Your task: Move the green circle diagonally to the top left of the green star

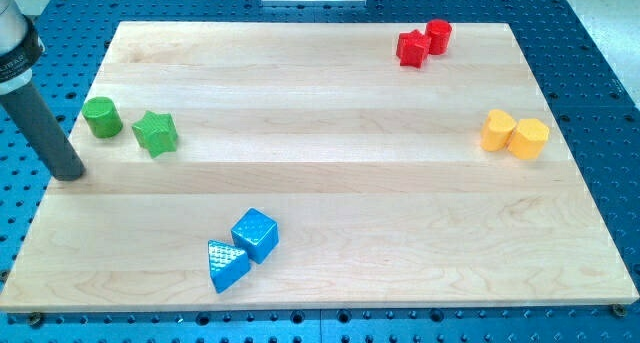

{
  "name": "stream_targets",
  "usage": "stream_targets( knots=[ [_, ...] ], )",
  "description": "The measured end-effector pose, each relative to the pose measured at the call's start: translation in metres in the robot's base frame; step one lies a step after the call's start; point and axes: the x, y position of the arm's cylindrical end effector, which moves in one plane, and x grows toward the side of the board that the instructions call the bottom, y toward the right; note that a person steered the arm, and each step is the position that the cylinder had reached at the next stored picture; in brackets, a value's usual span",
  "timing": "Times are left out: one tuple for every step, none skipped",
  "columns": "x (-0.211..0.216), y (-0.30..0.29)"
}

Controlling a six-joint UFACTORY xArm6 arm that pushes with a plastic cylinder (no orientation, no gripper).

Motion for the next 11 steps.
stream_targets(
  knots=[
    [0.0,0.0],
    [0.006,0.001],
    [0.006,0.001],
    [0.005,-0.005],
    [-0.005,-0.006],
    [-0.036,-0.005],
    [-0.047,0.005],
    [-0.071,0.028],
    [-0.101,0.049],
    [-0.093,0.051],
    [-0.117,0.051]
  ],
)
